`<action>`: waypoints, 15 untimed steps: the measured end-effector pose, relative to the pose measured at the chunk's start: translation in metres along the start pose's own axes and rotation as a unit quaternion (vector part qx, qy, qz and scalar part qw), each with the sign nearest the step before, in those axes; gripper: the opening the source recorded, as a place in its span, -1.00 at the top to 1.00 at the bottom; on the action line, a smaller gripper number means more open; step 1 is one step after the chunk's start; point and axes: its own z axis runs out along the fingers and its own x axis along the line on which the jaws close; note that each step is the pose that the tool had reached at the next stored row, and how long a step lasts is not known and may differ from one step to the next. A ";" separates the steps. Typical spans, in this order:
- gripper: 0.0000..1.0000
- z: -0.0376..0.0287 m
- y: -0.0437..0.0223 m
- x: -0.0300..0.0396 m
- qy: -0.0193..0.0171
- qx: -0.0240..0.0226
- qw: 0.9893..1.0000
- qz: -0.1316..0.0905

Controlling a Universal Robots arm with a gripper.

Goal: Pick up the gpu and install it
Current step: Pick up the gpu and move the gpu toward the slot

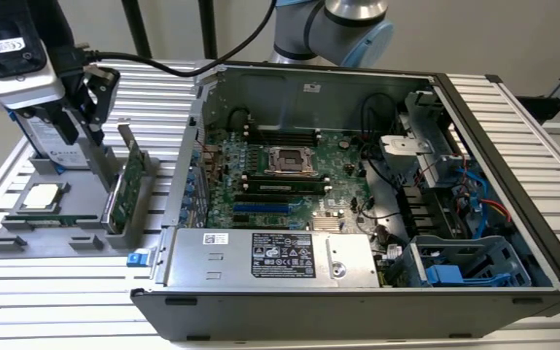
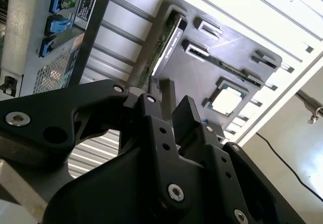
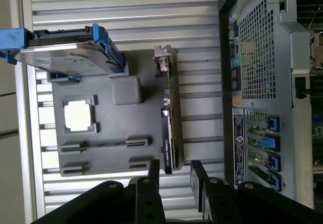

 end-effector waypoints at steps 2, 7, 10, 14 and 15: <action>-1.00 0.0004 0.0000 0.0000 0.000 0.000 1.000 0.000; -1.00 0.0025 -0.0001 0.0001 0.000 0.000 1.000 0.000; -1.00 0.0032 -0.0002 0.0001 0.000 0.000 1.000 0.000; -1.00 0.0045 -0.0002 0.0001 0.000 0.000 1.000 0.000; -1.00 0.0048 -0.0002 0.0001 0.000 0.000 1.000 0.000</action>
